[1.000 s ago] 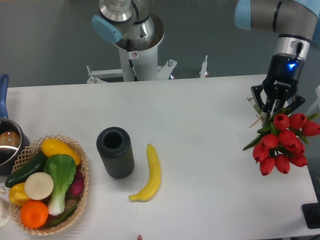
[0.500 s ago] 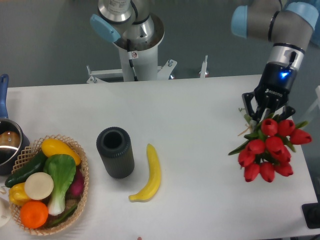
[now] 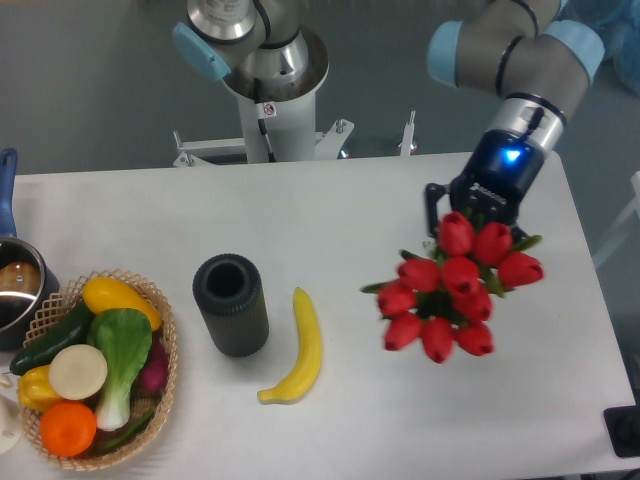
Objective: Insert the flowers into the vase
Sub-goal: 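Carry the red tulip bunch up and over toward the dark grey vase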
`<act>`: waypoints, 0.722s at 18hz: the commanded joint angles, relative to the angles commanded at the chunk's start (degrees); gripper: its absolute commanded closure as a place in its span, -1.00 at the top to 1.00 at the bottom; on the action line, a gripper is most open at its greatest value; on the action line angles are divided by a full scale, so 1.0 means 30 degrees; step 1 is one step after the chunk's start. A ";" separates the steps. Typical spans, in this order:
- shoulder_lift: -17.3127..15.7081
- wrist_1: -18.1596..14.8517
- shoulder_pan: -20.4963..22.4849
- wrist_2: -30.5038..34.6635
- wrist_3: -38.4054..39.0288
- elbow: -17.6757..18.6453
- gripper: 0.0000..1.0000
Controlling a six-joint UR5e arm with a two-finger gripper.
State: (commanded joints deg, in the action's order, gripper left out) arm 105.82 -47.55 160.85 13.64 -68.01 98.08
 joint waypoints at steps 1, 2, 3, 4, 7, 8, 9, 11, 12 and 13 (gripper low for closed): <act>-0.0029 0.0000 -0.0351 -0.0672 -0.0267 0.0146 -0.70; -0.0174 -0.0029 -0.0587 -0.1201 -0.0270 0.0177 -0.70; -0.0495 -0.0029 -0.0734 -0.1409 -0.0270 0.0293 -0.70; -0.0672 -0.0029 -0.0996 -0.1527 -0.0299 0.0439 -0.70; -0.1053 -0.0029 -0.1584 -0.3251 -0.0328 0.0616 -0.70; -0.1142 -0.0029 -0.1701 -0.3489 -0.0328 0.0616 -0.70; -0.1172 -0.0029 -0.2021 -0.3520 -0.0328 0.0616 -0.70; -0.1172 -0.0058 -0.2695 -0.3579 -0.0328 0.0704 -0.70; -0.1172 -0.0030 -0.3075 -0.3695 -0.0328 0.0762 -0.70; -0.1172 -0.0029 -0.3282 -0.4015 -0.0328 0.0763 -0.70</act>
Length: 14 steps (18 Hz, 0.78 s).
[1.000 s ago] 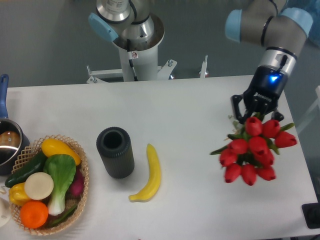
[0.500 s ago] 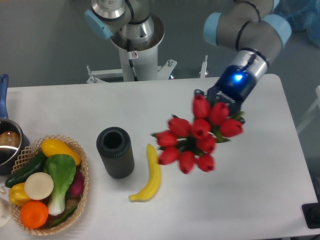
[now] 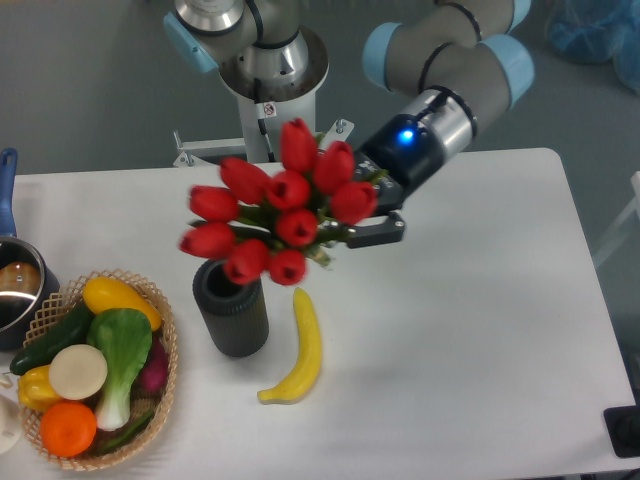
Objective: Insert the flowers into the vase
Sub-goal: 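Carry the red tulip bunch up and over toward the dark grey vase, then lower the tulip stems into the opening of the dark grey vase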
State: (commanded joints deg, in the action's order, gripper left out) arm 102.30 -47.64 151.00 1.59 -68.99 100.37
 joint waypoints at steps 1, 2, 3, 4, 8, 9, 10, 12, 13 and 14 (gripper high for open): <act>0.0000 0.0000 -0.0089 -0.0409 0.0000 0.0058 -0.70; 0.0000 -0.0029 -0.0119 -0.0819 0.0000 0.0204 -0.70; -0.0174 -0.0029 -0.0090 -0.1230 0.0000 0.0524 -0.70; -0.0379 -0.0029 -0.0061 -0.1553 0.0000 0.0991 -0.70; -0.1143 0.0000 -0.0119 -0.1878 -0.0349 0.2955 -0.70; -0.1143 0.0000 -0.0119 -0.1936 -0.0961 0.3307 -0.70; -0.1114 0.0000 -0.0148 -0.2082 -0.1373 0.3630 -0.70; -0.1113 -0.0029 -0.0120 -0.2928 -0.1465 0.4245 -0.70; -0.1171 -0.0029 -0.0148 -0.2991 -0.1494 0.4451 -0.70; -0.1143 -0.0029 -0.0236 -0.3050 -0.1494 0.4453 -0.70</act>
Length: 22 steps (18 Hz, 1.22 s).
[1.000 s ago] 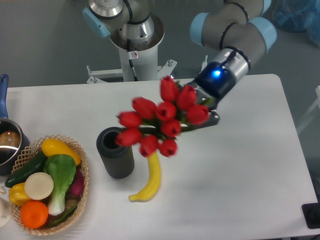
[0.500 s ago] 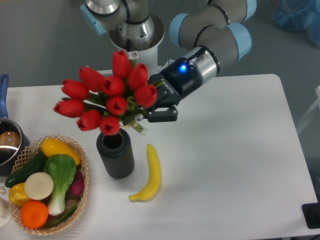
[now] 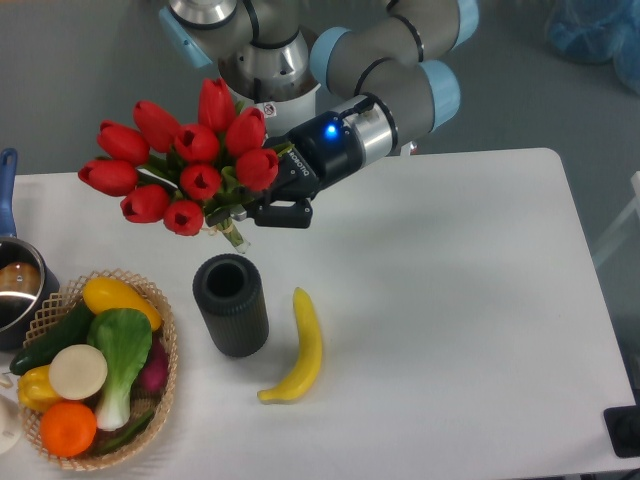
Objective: Insert the flowers into the vase
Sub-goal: 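Lower the tulip stems into the opening of the dark grey vase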
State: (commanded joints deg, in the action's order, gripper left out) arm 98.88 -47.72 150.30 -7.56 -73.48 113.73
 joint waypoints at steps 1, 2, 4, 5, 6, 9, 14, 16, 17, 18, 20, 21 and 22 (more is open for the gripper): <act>0.0116 0.0000 -0.0030 -0.0030 -0.0029 -0.0087 -0.70; 0.0204 0.0000 -0.0030 -0.0030 -0.0029 -0.0146 -0.70; 0.0380 0.0000 -0.0059 -0.0030 -0.0029 -0.0176 -0.70; 0.0497 0.0000 -0.0059 -0.0030 -0.0029 -0.0176 -0.70; 0.0585 0.0000 -0.0059 -0.0030 -0.0058 -0.0176 -0.70; 0.1200 0.0000 -0.0088 -0.0088 -0.0730 -0.0468 -0.70; 0.1962 0.0000 -0.0381 -0.0117 -0.1199 -0.0791 -0.70; 0.2050 0.0000 -0.0527 -0.0147 -0.1522 -0.0936 -0.70; 0.2225 0.0000 -0.0528 -0.0147 -0.1581 -0.1053 -0.70; 0.2372 0.0000 -0.0557 -0.0147 -0.1611 -0.1113 -0.70; 0.2432 0.0000 -0.0645 -0.0176 -0.1758 -0.1172 -0.70; 0.2461 0.0000 -0.0645 -0.0176 -0.1787 -0.1114 -0.70; 0.2519 0.0000 -0.0674 -0.0176 -0.1874 -0.1084 -0.70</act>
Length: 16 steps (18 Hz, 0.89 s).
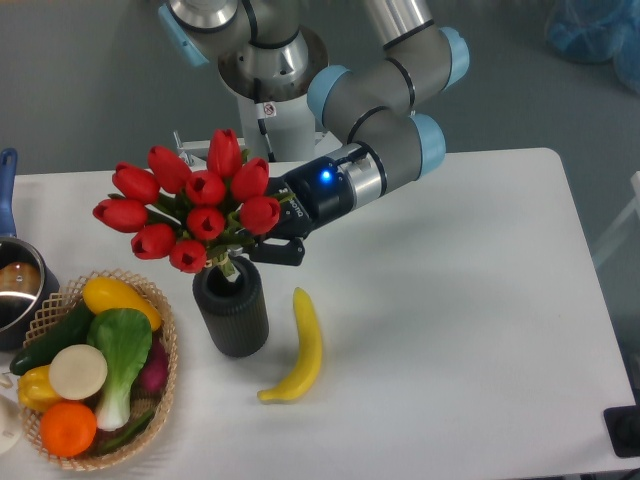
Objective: Insert the flowers into the vase
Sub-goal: 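Lower the tulip stems into the opening of the dark grey vase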
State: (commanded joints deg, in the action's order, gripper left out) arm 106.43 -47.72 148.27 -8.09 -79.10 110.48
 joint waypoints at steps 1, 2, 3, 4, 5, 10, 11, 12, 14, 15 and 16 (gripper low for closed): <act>0.0117 0.0000 0.0000 0.0000 -0.0175 0.0087 -0.70; 0.0147 0.0000 0.0000 0.0000 -0.0351 0.0204 -0.70; 0.0234 0.0000 0.0000 0.0000 -0.0439 0.0350 -0.70; 0.0264 0.0000 -0.0029 0.0000 -0.0585 0.0555 -0.70; 0.0264 0.0000 -0.0030 0.0000 -0.0848 0.0673 -0.70; 0.0352 0.0000 -0.0030 -0.0293 -0.1290 0.0908 -0.69; 0.0381 0.0000 -0.0030 -0.0264 -0.1464 0.1199 -0.69; 0.0381 0.0000 -0.0030 -0.0264 -0.2017 0.1462 -0.69; 0.0498 0.0000 -0.0030 -0.0293 -0.2840 0.1786 -0.69; 0.0499 0.0000 -0.0030 -0.0264 -0.2901 0.2019 -0.69; 0.0499 0.0000 -0.0030 -0.0264 -0.3104 0.2370 -0.69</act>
State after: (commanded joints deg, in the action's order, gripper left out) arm 107.93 -47.72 148.18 -8.88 -88.41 117.59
